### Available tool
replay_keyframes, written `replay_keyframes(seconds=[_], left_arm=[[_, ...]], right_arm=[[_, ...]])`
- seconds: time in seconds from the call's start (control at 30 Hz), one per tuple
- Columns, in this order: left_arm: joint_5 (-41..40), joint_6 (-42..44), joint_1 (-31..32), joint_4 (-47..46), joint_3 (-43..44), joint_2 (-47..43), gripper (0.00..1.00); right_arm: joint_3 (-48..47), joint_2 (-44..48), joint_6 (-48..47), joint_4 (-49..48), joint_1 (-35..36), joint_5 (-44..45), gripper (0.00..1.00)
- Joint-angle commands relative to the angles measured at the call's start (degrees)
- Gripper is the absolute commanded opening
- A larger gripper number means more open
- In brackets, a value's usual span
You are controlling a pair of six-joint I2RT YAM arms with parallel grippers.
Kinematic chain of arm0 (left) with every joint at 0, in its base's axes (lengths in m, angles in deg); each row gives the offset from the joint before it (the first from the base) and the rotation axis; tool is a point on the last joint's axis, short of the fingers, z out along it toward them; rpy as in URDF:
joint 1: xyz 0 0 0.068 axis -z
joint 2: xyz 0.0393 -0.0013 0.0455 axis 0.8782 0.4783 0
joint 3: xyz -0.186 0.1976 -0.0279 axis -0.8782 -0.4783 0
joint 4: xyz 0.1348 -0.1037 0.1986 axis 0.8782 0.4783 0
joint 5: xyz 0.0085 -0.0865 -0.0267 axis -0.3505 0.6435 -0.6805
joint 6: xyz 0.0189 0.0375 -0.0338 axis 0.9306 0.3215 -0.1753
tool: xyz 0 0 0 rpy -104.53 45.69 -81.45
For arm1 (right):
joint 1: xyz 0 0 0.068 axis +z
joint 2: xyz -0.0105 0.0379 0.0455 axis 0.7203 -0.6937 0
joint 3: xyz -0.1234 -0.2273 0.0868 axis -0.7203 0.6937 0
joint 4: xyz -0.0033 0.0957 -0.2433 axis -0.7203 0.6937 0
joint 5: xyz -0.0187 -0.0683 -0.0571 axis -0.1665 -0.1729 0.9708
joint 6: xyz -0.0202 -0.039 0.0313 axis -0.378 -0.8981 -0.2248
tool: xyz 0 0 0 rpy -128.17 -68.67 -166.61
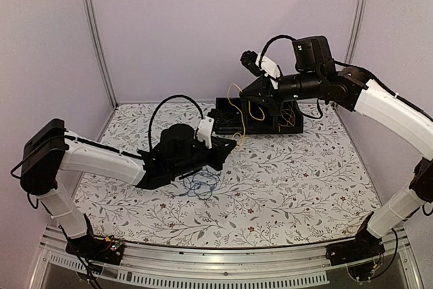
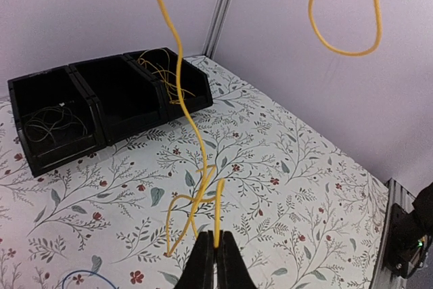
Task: Untangle the cables
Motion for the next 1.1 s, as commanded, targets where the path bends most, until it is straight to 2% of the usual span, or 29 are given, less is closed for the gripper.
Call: replay_keyframes(seconds=[0.0,0.1,0.2,0.37,0.6,0.87,1.07], left_arm=[[-6.7,-3.86,-0.51,-1.28,-4.72,-2.26,0.0],[-10.4,-9.08,-0.56,-4.08,-12.76,-5.01,0.0],[-10.75,-14.35,-0.62,-4.92,-19.38,-6.54,0.0],[-10.89,-19.64,-0.58,-6.14,-26.27,-8.34,0.0],[-9.82,-15.79,-0.63,-4.64,-23.08,-6.32,0.0],[-5.28,-7.72,-0.58,-9.35,-19.31,-3.77,0.01],[-5.47,-5.39,-0.72,-10.59,-16.97,-2.43,0.21]], right_arm=[[-0.12,2.27,0.13,-2.34,-2.21,6.38,0.0],[-0.75,2.19,0.79,-4.32,-7.85,9.92,0.0],[-1.93,1.48,2.39,-4.99,-14.78,10.63,0.0],[-1.51,1.11,4.61,-7.17,-21.73,11.49,0.0],[-1.34,1.09,6.67,-8.8,-23.58,11.51,0.0],[-0.99,2.4,6.88,-7.99,-23.58,8.63,0.0],[-1.41,5.31,6.19,-7.11,-23.56,9.33,0.0]])
